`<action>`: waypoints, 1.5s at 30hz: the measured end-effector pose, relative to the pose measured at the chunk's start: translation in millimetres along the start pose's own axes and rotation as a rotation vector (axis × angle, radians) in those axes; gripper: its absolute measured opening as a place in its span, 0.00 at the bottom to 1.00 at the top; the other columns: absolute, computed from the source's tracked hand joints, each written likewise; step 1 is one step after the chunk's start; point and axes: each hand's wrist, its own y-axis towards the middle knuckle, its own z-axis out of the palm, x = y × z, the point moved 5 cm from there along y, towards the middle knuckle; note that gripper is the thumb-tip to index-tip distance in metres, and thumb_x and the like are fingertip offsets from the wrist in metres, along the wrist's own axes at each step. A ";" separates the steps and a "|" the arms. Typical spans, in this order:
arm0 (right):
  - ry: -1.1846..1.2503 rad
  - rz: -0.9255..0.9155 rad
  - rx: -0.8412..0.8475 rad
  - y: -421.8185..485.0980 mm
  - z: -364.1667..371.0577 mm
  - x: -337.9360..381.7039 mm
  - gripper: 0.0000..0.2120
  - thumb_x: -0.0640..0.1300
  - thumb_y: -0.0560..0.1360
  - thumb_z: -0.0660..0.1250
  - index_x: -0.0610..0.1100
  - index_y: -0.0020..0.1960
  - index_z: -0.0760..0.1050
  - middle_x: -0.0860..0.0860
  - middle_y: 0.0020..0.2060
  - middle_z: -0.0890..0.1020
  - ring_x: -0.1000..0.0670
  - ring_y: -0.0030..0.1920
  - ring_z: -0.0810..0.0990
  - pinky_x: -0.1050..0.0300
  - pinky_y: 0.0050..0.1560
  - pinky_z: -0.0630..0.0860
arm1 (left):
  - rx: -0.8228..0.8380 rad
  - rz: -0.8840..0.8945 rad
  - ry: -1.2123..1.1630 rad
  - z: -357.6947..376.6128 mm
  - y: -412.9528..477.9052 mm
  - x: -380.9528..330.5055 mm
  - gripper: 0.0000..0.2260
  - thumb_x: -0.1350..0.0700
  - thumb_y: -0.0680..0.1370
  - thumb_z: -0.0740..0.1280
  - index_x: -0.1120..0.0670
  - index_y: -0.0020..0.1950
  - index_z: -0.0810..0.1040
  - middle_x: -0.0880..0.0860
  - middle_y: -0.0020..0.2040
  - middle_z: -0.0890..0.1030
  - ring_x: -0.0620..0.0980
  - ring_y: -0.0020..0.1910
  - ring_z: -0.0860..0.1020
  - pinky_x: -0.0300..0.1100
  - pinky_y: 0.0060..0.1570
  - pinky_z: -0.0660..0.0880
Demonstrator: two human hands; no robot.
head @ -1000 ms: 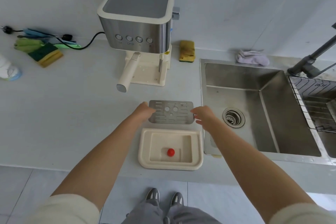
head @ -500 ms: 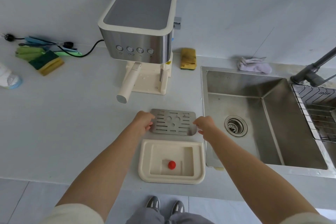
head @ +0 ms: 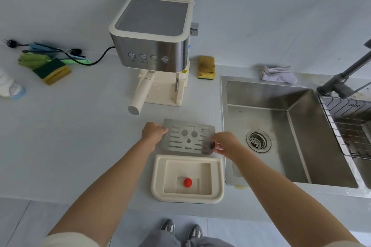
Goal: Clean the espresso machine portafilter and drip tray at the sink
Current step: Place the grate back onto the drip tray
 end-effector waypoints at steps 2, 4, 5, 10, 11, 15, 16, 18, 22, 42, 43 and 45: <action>-0.028 -0.056 0.013 -3.9 -0.4 2.1 0.07 0.28 0.71 0.64 0.39 0.39 0.73 0.46 0.33 0.76 0.51 0.33 0.75 0.60 0.34 0.73 | 0.002 0.071 0.023 -4.1 -3.0 -3.1 0.12 0.62 0.75 0.67 0.57 0.32 0.70 0.54 0.34 0.74 0.53 0.40 0.73 0.41 0.41 0.68; -0.035 -0.126 0.011 -8.6 -2.1 6.0 0.05 0.30 0.71 0.66 0.38 0.43 0.74 0.46 0.34 0.76 0.51 0.34 0.75 0.61 0.34 0.73 | -0.001 0.135 0.060 -8.8 -10.2 -9.0 0.15 0.62 0.75 0.67 0.56 0.29 0.68 0.53 0.29 0.71 0.51 0.34 0.69 0.39 0.34 0.65; -0.038 -0.159 0.005 -11.3 -3.9 7.8 0.05 0.31 0.71 0.67 0.38 0.43 0.73 0.46 0.34 0.76 0.52 0.34 0.75 0.62 0.33 0.73 | -0.003 0.166 0.080 -11.0 -13.9 -11.5 0.16 0.62 0.75 0.67 0.56 0.28 0.67 0.52 0.28 0.70 0.50 0.31 0.69 0.39 0.33 0.63; -0.146 -0.248 -0.008 -28.2 -14.1 4.2 0.10 0.33 0.71 0.69 0.43 0.38 0.70 0.48 0.34 0.76 0.53 0.33 0.75 0.64 0.28 0.70 | 0.026 0.252 0.229 -18.1 -35.5 -10.3 0.17 0.61 0.74 0.67 0.56 0.26 0.68 0.51 0.27 0.72 0.45 0.28 0.70 0.38 0.32 0.64; -0.173 -0.248 -0.005 -31.6 -16.1 0.1 0.09 0.33 0.71 0.69 0.43 0.38 0.71 0.48 0.34 0.76 0.52 0.33 0.75 0.64 0.29 0.70 | 0.038 0.251 0.243 -18.5 -39.5 -6.1 0.16 0.61 0.73 0.68 0.56 0.26 0.68 0.51 0.26 0.73 0.45 0.28 0.70 0.38 0.33 0.65; -0.206 -0.243 0.000 -42.5 -23.4 -21.6 0.10 0.33 0.70 0.70 0.43 0.38 0.71 0.48 0.32 0.75 0.52 0.32 0.74 0.64 0.29 0.73 | 0.063 0.247 0.291 -18.4 -53.0 15.4 0.16 0.60 0.72 0.70 0.55 0.25 0.70 0.51 0.25 0.73 0.45 0.28 0.70 0.37 0.31 0.64; -0.211 -0.243 -0.007 -45.3 -25.3 -27.5 0.10 0.33 0.70 0.71 0.42 0.37 0.70 0.48 0.31 0.74 0.51 0.31 0.73 0.65 0.27 0.73 | 0.069 0.247 0.299 -17.9 -56.5 20.4 0.16 0.60 0.71 0.71 0.55 0.26 0.70 0.50 0.25 0.73 0.45 0.28 0.70 0.36 0.31 0.64; -0.235 -0.242 -0.018 -49.8 -28.6 -39.8 0.12 0.33 0.68 0.72 0.41 0.37 0.69 0.47 0.30 0.73 0.51 0.29 0.73 0.64 0.26 0.73 | 0.081 0.246 0.297 -16.0 -63.4 30.2 0.15 0.59 0.71 0.71 0.54 0.27 0.71 0.49 0.24 0.74 0.44 0.27 0.70 0.36 0.31 0.64; -0.259 -0.233 -0.041 -57.1 -31.7 -60.7 0.15 0.31 0.66 0.74 0.41 0.35 0.67 0.47 0.28 0.71 0.50 0.27 0.72 0.59 0.28 0.72 | 0.077 0.231 0.265 -12.7 -74.7 47.7 0.14 0.60 0.70 0.73 0.54 0.27 0.73 0.46 0.19 0.73 0.43 0.26 0.71 0.34 0.31 0.66; -0.843 -0.352 -0.126 -67.1 -13.1 -57.7 0.13 0.47 0.71 0.70 0.45 0.42 0.66 0.53 0.37 0.72 0.53 0.39 0.72 0.67 0.30 0.64 | -0.002 0.352 0.416 -12.5 -77.5 66.6 0.16 0.55 0.71 0.73 0.50 0.33 0.65 0.47 0.32 0.71 0.51 0.37 0.72 0.36 0.33 0.65; -0.860 -0.349 -0.125 -67.7 -12.9 -58.0 0.13 0.47 0.71 0.70 0.45 0.44 0.66 0.52 0.39 0.73 0.51 0.41 0.72 0.66 0.31 0.65 | -0.003 0.351 0.429 -12.1 -77.5 67.8 0.17 0.55 0.71 0.72 0.50 0.33 0.64 0.47 0.32 0.71 0.51 0.37 0.72 0.37 0.33 0.65; -0.892 -0.343 -0.126 -68.9 -13.0 -59.3 0.14 0.48 0.71 0.70 0.45 0.46 0.65 0.51 0.41 0.73 0.50 0.42 0.72 0.64 0.32 0.66 | -0.009 0.342 0.456 -11.7 -78.3 70.2 0.18 0.54 0.72 0.72 0.50 0.33 0.62 0.48 0.31 0.70 0.52 0.36 0.72 0.39 0.33 0.65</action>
